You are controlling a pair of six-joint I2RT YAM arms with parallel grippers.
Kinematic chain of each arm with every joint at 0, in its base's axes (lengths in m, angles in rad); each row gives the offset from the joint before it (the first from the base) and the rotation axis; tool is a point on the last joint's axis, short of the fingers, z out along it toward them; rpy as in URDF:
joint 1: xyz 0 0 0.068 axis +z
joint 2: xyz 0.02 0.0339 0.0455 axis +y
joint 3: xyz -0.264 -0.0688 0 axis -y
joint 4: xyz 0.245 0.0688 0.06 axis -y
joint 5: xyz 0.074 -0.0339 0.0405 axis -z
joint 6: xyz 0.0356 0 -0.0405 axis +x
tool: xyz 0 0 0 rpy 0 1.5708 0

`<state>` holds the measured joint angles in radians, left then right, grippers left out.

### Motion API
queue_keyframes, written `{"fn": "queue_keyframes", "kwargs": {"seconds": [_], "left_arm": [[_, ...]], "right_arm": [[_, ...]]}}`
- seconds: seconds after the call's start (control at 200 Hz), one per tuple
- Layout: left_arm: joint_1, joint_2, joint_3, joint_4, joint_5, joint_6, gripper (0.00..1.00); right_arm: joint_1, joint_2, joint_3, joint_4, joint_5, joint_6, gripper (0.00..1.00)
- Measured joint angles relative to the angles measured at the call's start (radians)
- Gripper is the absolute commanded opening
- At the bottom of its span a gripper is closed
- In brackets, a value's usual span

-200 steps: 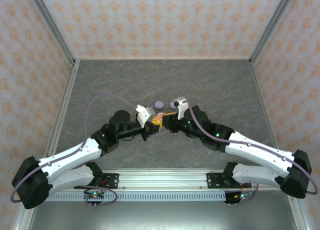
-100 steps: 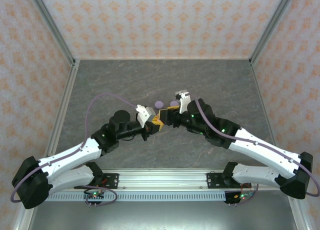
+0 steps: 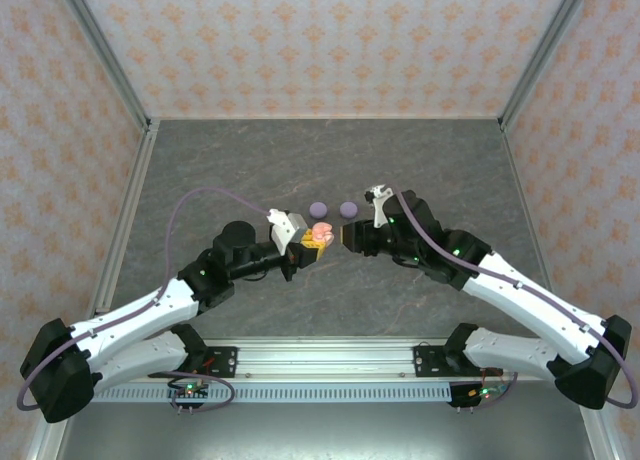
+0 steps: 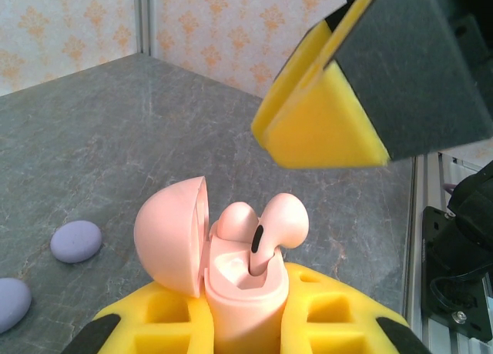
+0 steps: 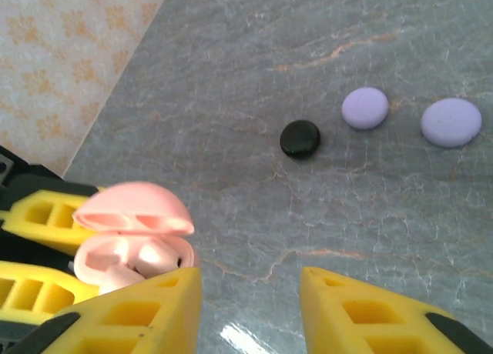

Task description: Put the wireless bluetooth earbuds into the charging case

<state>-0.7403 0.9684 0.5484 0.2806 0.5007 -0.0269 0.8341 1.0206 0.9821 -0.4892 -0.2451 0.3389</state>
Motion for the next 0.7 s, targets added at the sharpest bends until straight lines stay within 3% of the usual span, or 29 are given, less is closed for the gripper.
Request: {"fn": "queue_keyframes", "kwargs": {"seconds": [0.701], "left_arm": [[0.0, 0.0, 0.0, 0.0, 0.0, 0.0, 0.0]], "right_arm": [[0.0, 0.046, -0.008, 0.025, -0.104, -0.023, 0.34]]}}
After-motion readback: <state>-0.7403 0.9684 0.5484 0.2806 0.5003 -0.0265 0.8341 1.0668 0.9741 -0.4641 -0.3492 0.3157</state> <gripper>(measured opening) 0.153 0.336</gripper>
